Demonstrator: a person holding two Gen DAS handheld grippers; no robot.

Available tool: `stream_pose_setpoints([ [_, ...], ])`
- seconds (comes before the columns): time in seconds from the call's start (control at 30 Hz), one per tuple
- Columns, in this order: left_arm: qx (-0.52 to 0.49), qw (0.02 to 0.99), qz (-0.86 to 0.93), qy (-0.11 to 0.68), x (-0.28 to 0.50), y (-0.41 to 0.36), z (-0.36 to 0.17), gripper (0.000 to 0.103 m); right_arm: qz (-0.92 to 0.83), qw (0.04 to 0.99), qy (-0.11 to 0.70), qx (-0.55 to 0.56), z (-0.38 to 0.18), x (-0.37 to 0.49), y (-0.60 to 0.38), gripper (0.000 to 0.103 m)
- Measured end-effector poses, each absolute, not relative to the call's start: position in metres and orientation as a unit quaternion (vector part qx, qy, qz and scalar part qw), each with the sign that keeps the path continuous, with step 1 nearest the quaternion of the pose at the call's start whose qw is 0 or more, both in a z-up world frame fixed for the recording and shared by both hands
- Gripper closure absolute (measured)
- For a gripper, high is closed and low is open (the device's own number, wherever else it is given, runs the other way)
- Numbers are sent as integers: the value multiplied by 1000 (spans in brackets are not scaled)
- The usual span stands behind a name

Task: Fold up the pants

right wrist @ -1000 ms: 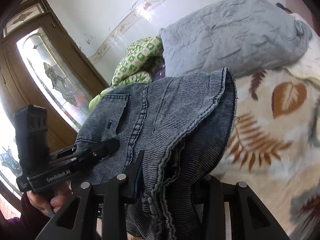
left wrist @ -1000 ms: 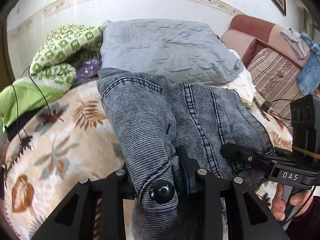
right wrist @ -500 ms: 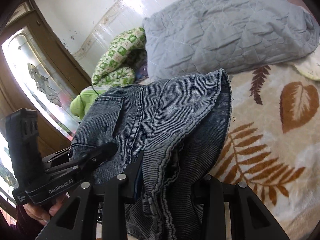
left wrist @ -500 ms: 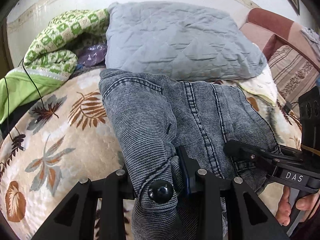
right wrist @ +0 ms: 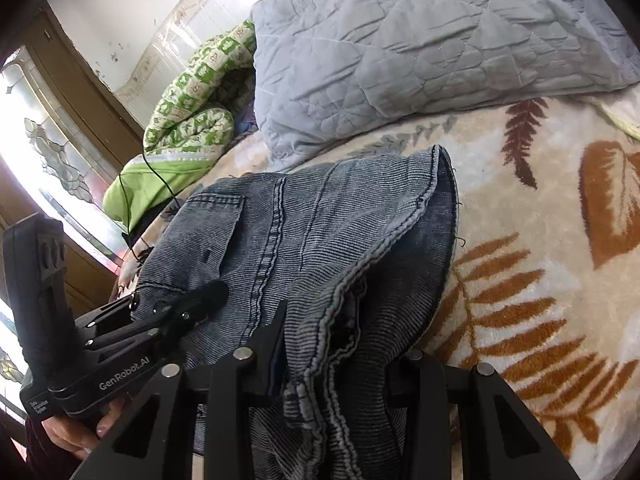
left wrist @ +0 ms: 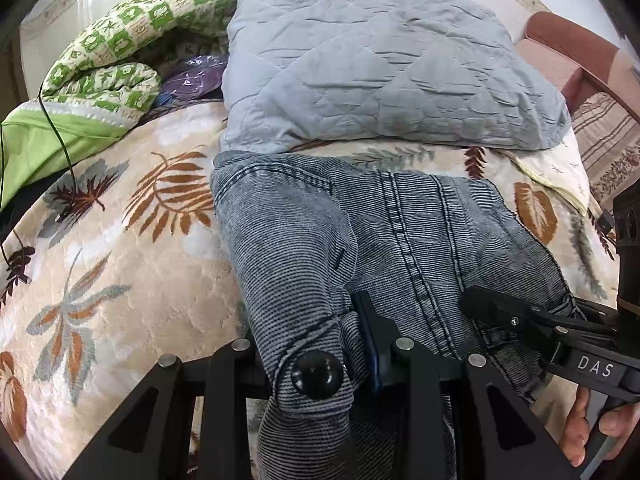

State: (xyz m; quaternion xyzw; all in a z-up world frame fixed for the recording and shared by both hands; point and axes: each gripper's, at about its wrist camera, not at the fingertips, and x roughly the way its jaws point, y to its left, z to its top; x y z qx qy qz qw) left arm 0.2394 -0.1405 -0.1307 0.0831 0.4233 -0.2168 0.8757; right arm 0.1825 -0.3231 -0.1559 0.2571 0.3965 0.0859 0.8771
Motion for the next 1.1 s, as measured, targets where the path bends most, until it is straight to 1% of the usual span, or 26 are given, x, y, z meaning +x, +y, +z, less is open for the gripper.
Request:
stream_pose_setpoints([
  [0.13, 89, 877, -210, 422, 240, -142, -135, 67, 82, 872, 406, 260, -162, 188, -322, 66],
  [0.17, 89, 878, -208, 422, 240, -142, -137, 65, 81, 871, 408, 261, -164, 188, -323, 66],
  [0.2, 90, 878, -206, 422, 241, -142, -138, 64, 80, 870, 410, 263, -165, 188, -323, 65],
  [0.23, 91, 878, -204, 423, 242, -141, -139, 61, 78, 869, 411, 265, -166, 188, -324, 62],
  [0.27, 93, 879, -200, 423, 242, -141, -139, 57, 73, 866, 415, 268, -168, 188, -325, 58],
  [0.3, 94, 880, -194, 423, 241, -140, -138, 54, 64, 865, 418, 270, -169, 186, -326, 52],
  [0.33, 93, 882, -187, 422, 239, -139, -136, 47, 57, 865, 417, 272, -170, 184, -328, 43],
  [0.37, 95, 885, -180, 419, 235, -137, -131, 43, 51, 866, 417, 272, -168, 183, -328, 40],
  [0.43, 104, 891, -169, 409, 227, -136, -120, 37, 47, 868, 416, 268, -161, 179, -329, 39],
  [0.47, 111, 896, -162, 399, 221, -135, -112, 31, 41, 871, 413, 261, -154, 176, -330, 38],
  [0.53, 122, 913, -145, 360, 203, -131, -90, 29, 28, 888, 391, 240, -132, 162, -330, 38],
  [0.57, 125, 925, -132, 335, 191, -127, -74, 25, 21, 896, 378, 233, -121, 154, -330, 38],
  [0.73, 110, 948, -114, 274, 143, -110, -20, 22, -2, 934, 306, 184, -63, 99, -319, 38],
  [0.8, 109, 956, -109, 251, 121, -103, -2, 17, -12, 949, 274, 155, -38, 75, -309, 36],
  [0.83, 109, 959, -106, 238, 109, -99, 8, 16, -16, 955, 261, 143, -29, 64, -303, 34],
  [0.9, 108, 964, -106, 221, 88, -94, 22, 13, -31, 964, 236, 123, -10, 39, -292, 34],
  [0.97, 107, 966, -108, 210, 72, -88, 35, 12, -35, 967, 223, 120, 2, 18, -284, 31],
  [1.1, 99, 967, -117, 203, 44, -77, 51, 12, -49, 970, 202, 126, 21, -23, -269, 30],
])
